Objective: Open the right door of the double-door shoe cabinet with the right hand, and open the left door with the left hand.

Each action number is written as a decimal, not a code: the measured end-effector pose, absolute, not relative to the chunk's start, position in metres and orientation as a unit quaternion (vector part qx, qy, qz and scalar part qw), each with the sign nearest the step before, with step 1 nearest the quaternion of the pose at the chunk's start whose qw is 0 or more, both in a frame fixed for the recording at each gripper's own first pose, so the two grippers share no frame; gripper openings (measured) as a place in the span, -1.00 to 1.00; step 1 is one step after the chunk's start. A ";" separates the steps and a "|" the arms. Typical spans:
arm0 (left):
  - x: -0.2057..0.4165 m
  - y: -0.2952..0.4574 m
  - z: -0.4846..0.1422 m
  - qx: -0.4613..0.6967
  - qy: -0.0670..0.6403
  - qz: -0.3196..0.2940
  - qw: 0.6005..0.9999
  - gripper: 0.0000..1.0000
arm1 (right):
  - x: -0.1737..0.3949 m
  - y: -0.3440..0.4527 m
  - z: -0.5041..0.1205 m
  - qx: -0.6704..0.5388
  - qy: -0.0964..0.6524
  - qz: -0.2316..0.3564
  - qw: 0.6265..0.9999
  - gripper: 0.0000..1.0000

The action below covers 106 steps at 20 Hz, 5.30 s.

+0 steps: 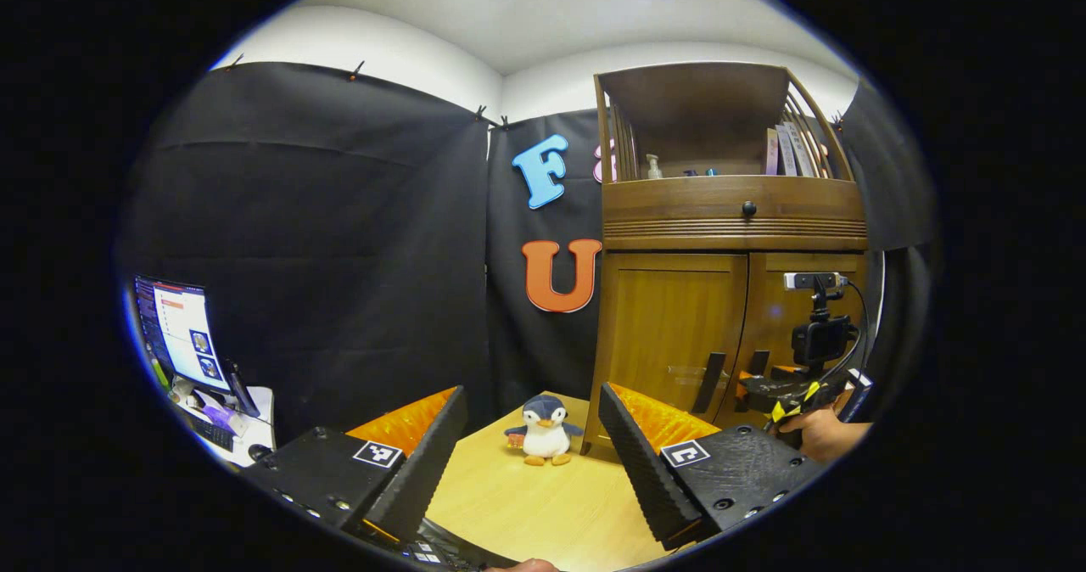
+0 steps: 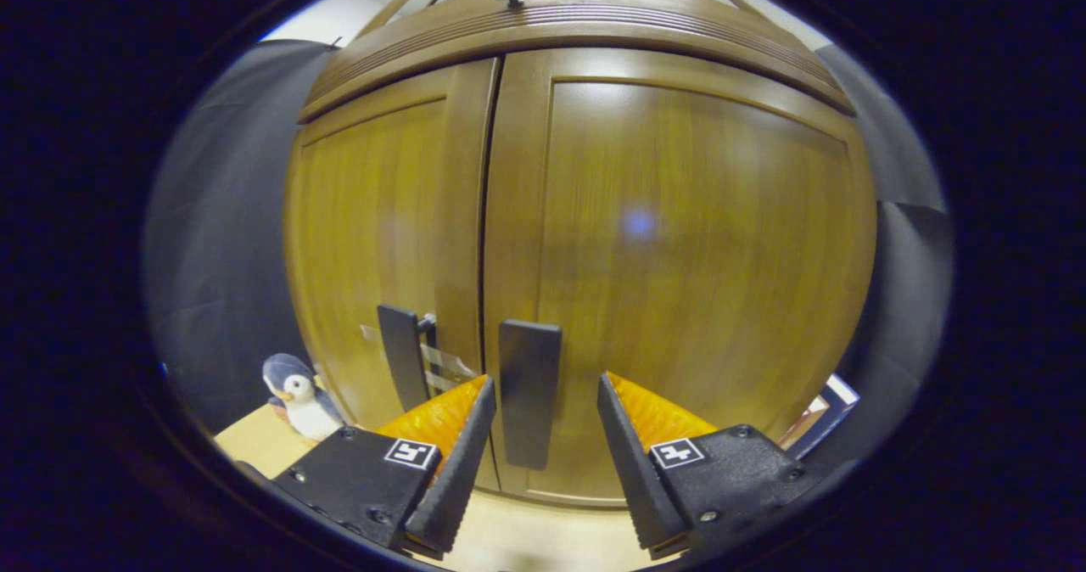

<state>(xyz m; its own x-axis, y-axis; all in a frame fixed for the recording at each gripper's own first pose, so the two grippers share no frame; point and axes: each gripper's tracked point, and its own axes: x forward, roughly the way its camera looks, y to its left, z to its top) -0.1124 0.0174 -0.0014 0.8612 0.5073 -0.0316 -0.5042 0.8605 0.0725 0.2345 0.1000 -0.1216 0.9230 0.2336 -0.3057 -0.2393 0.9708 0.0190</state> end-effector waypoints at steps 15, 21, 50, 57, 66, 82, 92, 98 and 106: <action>-0.084 0.003 -0.014 0.024 0.025 0.163 0.986 0.90 | 0.239 0.113 -0.127 0.032 0.182 0.097 0.978 -0.36; -0.037 0.022 -0.017 0.016 0.037 0.098 0.994 0.89 | 0.212 0.106 -0.127 0.033 0.172 0.084 0.981 -0.36; 0.052 -0.060 -0.053 0.016 0.075 -0.070 0.995 0.89 | 0.065 0.005 -0.120 0.014 0.178 0.053 0.983 -0.42; 0.060 -0.084 -0.059 0.018 0.080 -0.094 0.992 0.89 | 0.034 -0.049 -0.131 0.023 0.204 -0.004 0.979 -0.55; 0.056 -0.118 -0.062 0.020 0.085 -0.121 0.989 0.90 | 0.019 -0.100 -0.132 0.040 0.212 -0.058 0.975 -0.82; 0.055 -0.148 -0.064 0.023 0.090 -0.143 0.985 0.89 | 0.000 -0.184 -0.127 0.057 0.200 -0.131 0.969 -0.90; 0.080 -0.158 -0.072 0.032 0.094 -0.153 0.983 0.90 | -0.017 -0.215 -0.127 0.067 0.208 -0.175 0.960 -0.90; 0.117 -0.145 -0.087 0.027 0.108 -0.135 0.985 0.90 | -0.030 -0.240 -0.132 0.077 0.214 -0.236 0.945 -0.72; 0.169 -0.137 -0.111 0.020 0.128 -0.098 0.987 0.89 | -0.039 -0.240 -0.127 0.110 0.197 -0.243 0.943 -0.07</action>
